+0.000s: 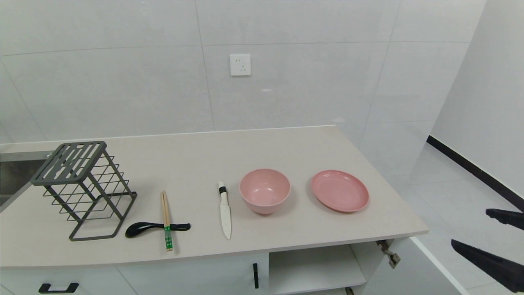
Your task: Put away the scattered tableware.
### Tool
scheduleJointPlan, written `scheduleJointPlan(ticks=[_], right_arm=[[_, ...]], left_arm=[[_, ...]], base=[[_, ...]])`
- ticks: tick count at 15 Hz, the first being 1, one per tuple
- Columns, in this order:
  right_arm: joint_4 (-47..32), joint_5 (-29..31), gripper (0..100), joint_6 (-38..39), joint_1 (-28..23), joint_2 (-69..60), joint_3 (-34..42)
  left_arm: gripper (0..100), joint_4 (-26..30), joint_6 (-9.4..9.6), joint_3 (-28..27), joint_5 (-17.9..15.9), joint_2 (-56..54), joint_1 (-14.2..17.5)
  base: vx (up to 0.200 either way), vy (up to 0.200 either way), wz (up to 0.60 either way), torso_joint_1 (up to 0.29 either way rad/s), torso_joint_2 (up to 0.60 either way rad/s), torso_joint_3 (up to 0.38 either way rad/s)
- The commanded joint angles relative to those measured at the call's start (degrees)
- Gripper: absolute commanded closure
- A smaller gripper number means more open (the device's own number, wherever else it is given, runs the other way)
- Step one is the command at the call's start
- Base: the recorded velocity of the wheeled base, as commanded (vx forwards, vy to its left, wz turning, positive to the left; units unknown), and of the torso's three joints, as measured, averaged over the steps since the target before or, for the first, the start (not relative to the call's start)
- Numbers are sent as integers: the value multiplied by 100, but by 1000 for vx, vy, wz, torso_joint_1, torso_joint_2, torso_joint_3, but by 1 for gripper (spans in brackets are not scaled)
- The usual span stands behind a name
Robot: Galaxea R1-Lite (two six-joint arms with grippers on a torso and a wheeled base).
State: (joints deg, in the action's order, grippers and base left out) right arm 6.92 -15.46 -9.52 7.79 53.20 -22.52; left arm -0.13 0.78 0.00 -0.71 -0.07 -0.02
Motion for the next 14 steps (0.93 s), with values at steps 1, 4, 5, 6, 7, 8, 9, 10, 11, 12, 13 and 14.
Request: scheduleJointPlan(ticks=[1,4,5,6,7,8,9,10,11,12,13,14], right_arm=[[556,8,0,-147,161,991,-306],[872,34,0,-138,170,1676,-350],[872,34,0,-129,118,1852,-359],[872,34,0,-129,82,2010,-376],[907,16,0,-111,30,2379,-447],[1065,25,0,-129,-85,3074,-587],[1285,25,0,-138,-146,3460,-622],[1654,34,0,-120,-164,3794,-622],[1909,34,0,-103,-181,3961,-614],[2384,34,0,-94,-278,4260,-605],[2603,25,0,-85,-313,4427,-596],[2674,16,0,-76,-313,4515,-605]], left_arm=[[0,-4,1,0,0,7,-6],[0,-4,1,0,0,7,2],[0,-4,1,0,0,7,2],[0,-4,10,0,0,7,2],[0,-4,19,0,-8,7,2],[0,-4,19,0,-8,7,2],[0,-4,19,0,-8,7,-6],[0,-4,19,0,-8,7,2],[0,-4,19,0,-8,7,2],[0,-4,19,0,-8,7,2],[0,-4,19,0,-8,7,2],[0,-4,19,0,-8,7,2]], base=[[0,0,0,0,0,0],[0,0,0,0,0,0],[0,0,0,0,0,0],[0,0,0,0,0,0],[0,0,0,0,0,0],[0,0,0,0,0,0],[0,0,0,0,0,0],[0,0,0,0,0,0],[0,0,0,0,0,0],[0,0,0,0,0,0],[0,0,0,0,0,0],[0,0,0,0,0,0]])
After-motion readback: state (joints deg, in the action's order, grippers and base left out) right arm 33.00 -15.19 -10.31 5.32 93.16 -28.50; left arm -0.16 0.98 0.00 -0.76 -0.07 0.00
